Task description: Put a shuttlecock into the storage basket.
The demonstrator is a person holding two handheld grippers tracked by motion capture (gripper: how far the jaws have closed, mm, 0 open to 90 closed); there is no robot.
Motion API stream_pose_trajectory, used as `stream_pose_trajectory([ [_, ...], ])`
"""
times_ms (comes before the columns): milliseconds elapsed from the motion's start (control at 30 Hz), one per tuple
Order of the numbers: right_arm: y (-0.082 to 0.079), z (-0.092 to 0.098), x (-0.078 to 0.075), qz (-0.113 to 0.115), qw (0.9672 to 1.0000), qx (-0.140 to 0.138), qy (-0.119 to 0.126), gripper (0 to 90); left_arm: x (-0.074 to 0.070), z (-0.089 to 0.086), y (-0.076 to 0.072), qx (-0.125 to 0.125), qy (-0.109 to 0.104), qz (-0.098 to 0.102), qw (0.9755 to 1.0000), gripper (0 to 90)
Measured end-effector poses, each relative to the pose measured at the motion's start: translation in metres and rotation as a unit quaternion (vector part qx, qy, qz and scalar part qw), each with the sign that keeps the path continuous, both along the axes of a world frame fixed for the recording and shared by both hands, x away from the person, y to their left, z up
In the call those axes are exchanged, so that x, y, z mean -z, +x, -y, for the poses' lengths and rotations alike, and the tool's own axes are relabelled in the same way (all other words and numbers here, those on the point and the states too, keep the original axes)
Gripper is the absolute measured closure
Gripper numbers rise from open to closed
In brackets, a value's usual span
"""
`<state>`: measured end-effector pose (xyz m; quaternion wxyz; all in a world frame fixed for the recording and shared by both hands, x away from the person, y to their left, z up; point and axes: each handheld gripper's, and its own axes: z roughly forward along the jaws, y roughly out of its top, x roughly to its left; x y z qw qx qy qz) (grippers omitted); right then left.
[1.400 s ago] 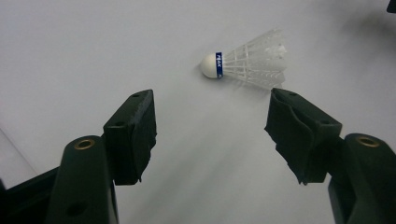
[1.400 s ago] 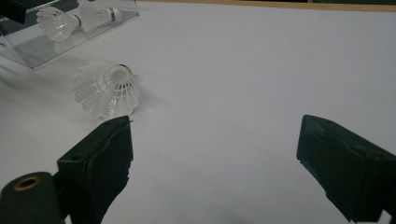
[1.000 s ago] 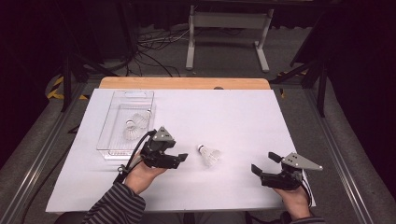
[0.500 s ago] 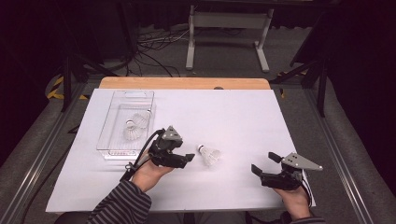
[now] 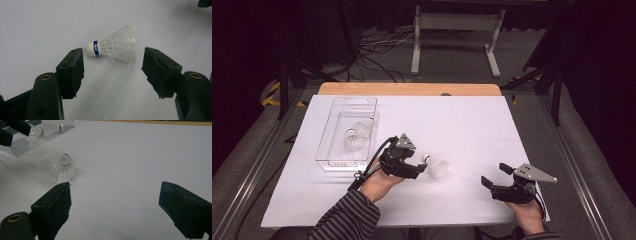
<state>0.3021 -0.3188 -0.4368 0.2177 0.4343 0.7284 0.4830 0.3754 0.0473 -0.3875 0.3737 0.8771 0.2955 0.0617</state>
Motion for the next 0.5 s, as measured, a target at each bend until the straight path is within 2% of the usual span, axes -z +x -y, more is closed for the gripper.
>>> stream_pose_trajectory([
  [500,0.0,0.0,0.0,-0.001,1.0,0.0,0.001,11.6,0.002,0.021,0.008,0.011,0.003,-0.012,0.9999,35.4],
])
